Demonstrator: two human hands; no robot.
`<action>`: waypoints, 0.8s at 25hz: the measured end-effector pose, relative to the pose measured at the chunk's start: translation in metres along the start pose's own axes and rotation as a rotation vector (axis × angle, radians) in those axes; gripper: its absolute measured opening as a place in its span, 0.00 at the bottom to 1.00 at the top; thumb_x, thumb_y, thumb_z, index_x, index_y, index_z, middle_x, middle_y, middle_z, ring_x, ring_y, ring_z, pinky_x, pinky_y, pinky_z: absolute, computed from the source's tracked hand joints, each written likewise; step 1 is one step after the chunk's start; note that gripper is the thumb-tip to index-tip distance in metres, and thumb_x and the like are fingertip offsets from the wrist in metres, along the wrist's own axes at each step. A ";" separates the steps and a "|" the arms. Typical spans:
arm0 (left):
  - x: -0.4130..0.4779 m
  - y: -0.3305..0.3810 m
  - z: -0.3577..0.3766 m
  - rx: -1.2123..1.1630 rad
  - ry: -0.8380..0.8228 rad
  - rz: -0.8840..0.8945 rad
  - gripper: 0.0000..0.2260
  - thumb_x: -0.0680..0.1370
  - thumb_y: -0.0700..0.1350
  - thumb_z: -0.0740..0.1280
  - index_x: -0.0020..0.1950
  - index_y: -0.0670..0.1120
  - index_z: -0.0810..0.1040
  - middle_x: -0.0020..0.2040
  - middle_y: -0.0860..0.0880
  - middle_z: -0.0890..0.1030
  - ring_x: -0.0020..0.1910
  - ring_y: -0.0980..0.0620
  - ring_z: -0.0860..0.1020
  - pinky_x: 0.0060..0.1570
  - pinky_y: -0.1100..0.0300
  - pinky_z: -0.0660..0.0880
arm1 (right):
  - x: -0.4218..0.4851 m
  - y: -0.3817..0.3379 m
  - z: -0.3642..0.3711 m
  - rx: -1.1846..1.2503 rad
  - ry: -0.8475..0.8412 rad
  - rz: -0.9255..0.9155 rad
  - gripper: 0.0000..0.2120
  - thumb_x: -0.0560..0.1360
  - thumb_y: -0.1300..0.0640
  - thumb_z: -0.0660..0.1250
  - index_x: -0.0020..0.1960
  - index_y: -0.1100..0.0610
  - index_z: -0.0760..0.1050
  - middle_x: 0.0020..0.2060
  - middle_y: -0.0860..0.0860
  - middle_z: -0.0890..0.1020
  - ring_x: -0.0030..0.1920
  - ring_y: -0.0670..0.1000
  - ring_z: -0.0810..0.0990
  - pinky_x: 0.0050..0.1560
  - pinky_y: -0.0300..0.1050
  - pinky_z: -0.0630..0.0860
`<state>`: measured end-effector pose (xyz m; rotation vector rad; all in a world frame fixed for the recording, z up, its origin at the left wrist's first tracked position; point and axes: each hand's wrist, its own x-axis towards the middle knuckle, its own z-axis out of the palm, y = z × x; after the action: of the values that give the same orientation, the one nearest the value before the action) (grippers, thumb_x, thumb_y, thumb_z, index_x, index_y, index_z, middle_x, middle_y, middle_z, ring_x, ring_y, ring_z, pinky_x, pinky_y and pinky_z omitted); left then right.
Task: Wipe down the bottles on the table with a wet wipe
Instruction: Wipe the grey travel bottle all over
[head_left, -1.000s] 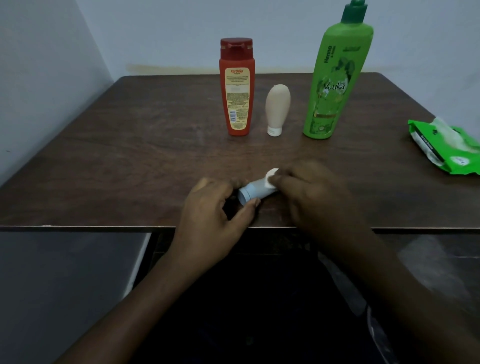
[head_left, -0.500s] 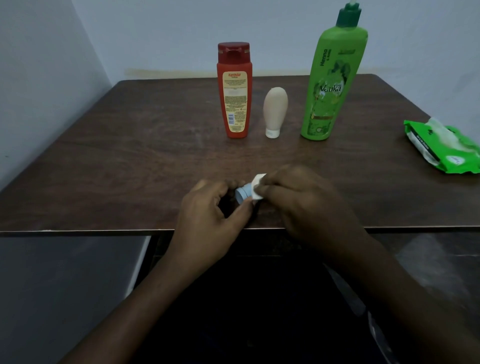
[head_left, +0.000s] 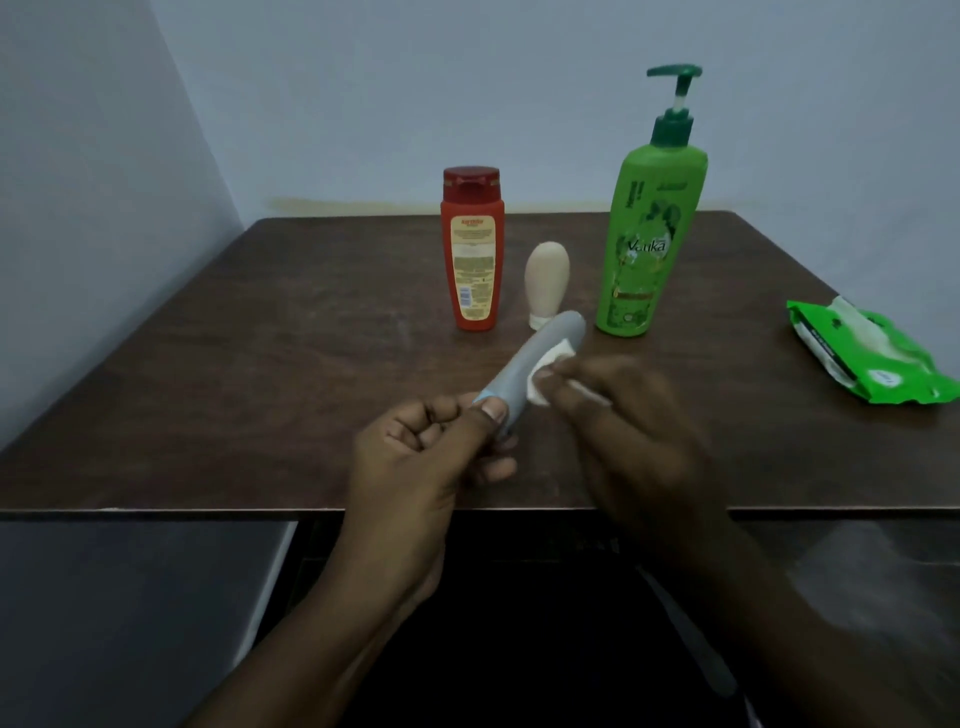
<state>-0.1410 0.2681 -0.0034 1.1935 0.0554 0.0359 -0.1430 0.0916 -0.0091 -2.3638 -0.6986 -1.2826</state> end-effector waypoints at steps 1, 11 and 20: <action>-0.001 0.002 0.002 -0.044 -0.021 -0.046 0.04 0.71 0.40 0.75 0.44 0.41 0.84 0.42 0.39 0.87 0.38 0.48 0.85 0.37 0.59 0.83 | -0.002 -0.007 0.003 0.004 -0.010 -0.045 0.12 0.81 0.65 0.63 0.61 0.66 0.80 0.56 0.62 0.82 0.55 0.59 0.81 0.56 0.50 0.76; 0.000 -0.004 -0.002 -0.081 -0.151 -0.200 0.17 0.69 0.38 0.75 0.55 0.33 0.83 0.48 0.37 0.87 0.41 0.47 0.86 0.45 0.57 0.85 | -0.006 0.007 0.006 -0.022 -0.046 -0.056 0.12 0.81 0.63 0.64 0.62 0.67 0.79 0.56 0.62 0.81 0.54 0.62 0.81 0.56 0.52 0.76; 0.005 -0.004 -0.006 -0.025 -0.144 -0.130 0.15 0.66 0.38 0.76 0.52 0.36 0.85 0.48 0.36 0.87 0.42 0.46 0.86 0.44 0.56 0.85 | -0.006 0.006 0.006 -0.024 -0.029 -0.025 0.14 0.82 0.64 0.60 0.61 0.67 0.80 0.57 0.62 0.81 0.55 0.60 0.80 0.58 0.47 0.75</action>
<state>-0.1369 0.2722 -0.0096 1.1626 0.0059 -0.1627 -0.1389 0.0883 -0.0178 -2.4043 -0.7282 -1.2764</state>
